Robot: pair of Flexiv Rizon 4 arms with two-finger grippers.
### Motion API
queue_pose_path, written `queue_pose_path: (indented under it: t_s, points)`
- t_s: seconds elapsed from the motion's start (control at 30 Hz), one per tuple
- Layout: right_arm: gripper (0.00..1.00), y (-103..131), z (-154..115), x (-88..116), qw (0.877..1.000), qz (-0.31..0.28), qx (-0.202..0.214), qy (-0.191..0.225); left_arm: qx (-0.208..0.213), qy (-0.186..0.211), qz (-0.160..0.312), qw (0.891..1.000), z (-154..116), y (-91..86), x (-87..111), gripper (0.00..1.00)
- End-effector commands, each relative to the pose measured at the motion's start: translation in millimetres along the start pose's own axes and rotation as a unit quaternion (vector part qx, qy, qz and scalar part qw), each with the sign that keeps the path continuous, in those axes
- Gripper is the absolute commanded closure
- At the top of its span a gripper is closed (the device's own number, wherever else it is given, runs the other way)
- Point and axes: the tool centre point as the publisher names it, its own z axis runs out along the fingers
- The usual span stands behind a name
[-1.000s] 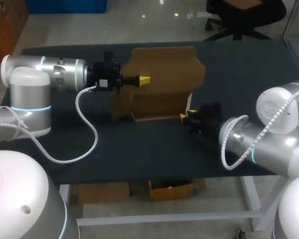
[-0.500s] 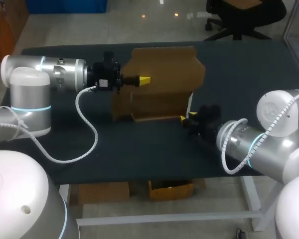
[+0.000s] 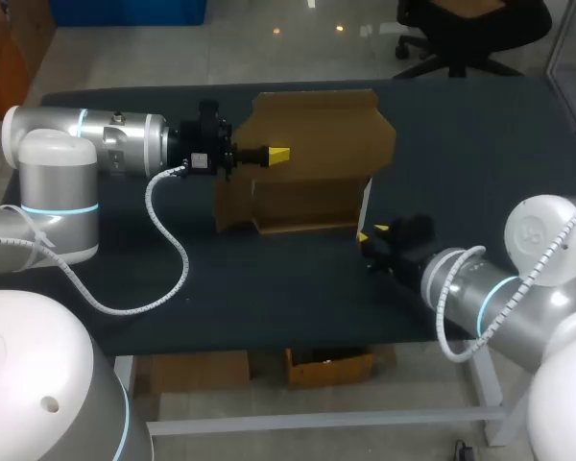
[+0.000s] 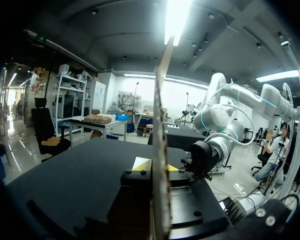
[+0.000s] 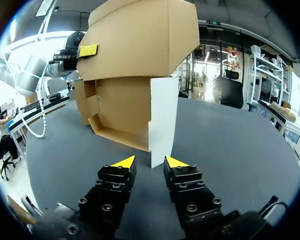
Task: Assemble the packaging by folding the flat box into shape, placing the metal phone stand inside, and closing the box properly
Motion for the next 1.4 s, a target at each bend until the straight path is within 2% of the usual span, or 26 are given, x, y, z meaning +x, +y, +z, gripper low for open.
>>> queue_pose_path:
  t_s: [0.03,0.47,0.73,1.03,1.4]
  points:
    - [0.65,2,-10,-1,0.999,-0.006,-0.009,-0.053,0.000,0.001,0.000,1.000,0,3.3,-0.7,1.00]
    - [0.66,1,-15,-22,0.999,-0.004,-0.035,0.028,0.000,0.001,0.000,1.000,0,3.3,-0.7,1.00]
    - [0.66,3,-20,-32,0.998,-0.010,-0.040,0.052,0.000,0.001,0.000,1.000,0,3.3,-0.7,1.00]
    - [0.67,13,-30,-40,0.990,-0.018,-0.052,0.130,0.000,0.001,0.000,1.000,0,3.3,-0.7,1.00]
    - [0.65,11,-31,-55,0.976,-0.055,-0.029,0.208,0.000,0.001,0.000,1.000,0,3.3,-0.7,1.00]
